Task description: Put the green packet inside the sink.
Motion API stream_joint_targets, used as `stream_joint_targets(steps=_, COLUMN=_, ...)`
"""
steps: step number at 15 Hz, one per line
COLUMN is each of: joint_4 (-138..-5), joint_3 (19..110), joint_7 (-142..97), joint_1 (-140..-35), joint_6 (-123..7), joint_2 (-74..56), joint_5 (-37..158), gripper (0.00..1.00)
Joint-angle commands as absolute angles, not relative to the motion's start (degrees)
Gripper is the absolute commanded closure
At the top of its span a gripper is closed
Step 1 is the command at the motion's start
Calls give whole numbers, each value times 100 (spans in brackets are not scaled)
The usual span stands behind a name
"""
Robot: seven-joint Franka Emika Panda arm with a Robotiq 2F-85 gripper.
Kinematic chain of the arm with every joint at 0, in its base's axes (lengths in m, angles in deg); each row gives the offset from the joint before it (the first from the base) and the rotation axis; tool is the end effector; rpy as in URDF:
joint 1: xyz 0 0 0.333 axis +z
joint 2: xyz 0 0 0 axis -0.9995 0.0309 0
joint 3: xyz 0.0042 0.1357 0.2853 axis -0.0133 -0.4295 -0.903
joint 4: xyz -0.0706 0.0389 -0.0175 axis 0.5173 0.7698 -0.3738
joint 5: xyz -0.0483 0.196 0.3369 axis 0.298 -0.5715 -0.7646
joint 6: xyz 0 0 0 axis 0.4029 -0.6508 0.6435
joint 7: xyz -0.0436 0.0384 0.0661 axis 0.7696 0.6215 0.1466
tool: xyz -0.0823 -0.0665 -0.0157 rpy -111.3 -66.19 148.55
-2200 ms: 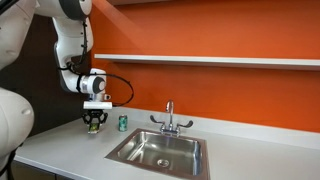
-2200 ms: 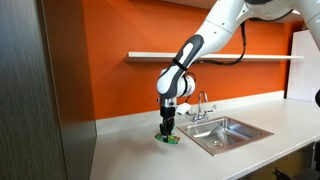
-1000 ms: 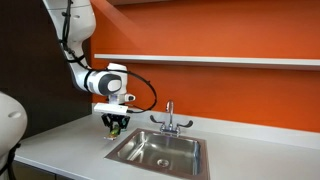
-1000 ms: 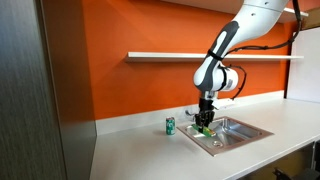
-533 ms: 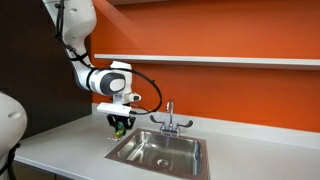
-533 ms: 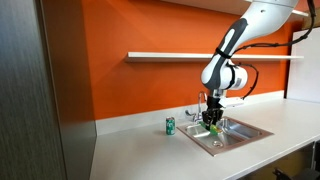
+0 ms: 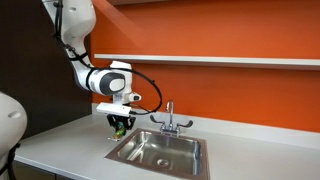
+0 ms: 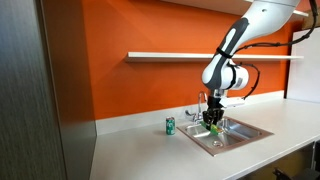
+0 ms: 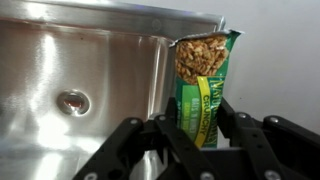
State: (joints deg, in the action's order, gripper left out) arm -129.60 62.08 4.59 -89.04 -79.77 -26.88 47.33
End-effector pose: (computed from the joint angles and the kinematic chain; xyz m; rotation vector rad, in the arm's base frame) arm 0.4392 -0.0253 0.2656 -3.0635 -0.2967 -0.2001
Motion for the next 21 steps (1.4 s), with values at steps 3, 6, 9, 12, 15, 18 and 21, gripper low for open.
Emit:
stream_joint_targets(steps=3, joint_4=-12958, joint_3=6215, joint_7=432, joint_1=-8894, joint_6=-7966, joint_2=-2695, joint_5=4749, gripper=59)
stream_joint_targets(steps=6, joint_4=-12958, joint_3=6215, joint_7=431, joint_1=-8894, joint_6=-7968, joint_2=-2695, joint_5=4749, gripper=59)
stream_joint_targets(steps=9, joint_4=-12860, joint_3=6253, joint_7=547, joint_1=-8928, joint_6=-7975, joint_2=-2558, joint_5=4668, gripper=84)
stream_joint_targets(steps=12, joint_4=-12685, joint_3=6331, joint_7=633, joint_1=-9011, joint_6=-7953, joint_2=-2318, joint_5=4673, gripper=84)
stream_joint_targets(steps=15, joint_4=-12468, joint_3=6401, joint_7=714, joint_1=-9116, joint_6=-7938, joint_2=-2054, joint_5=4626, gripper=84)
stream_joint_targets(steps=18, joint_4=-12169, joint_3=6408, joint_7=653, joint_1=-9275, joint_6=-7918, joint_2=-1712, joint_5=4742, gripper=84)
stream_joint_targets(steps=21, joint_4=-11844, joint_3=6325, joint_7=787, joint_1=-9486, joint_6=-7919, joint_2=-1355, joint_5=4631, gripper=84)
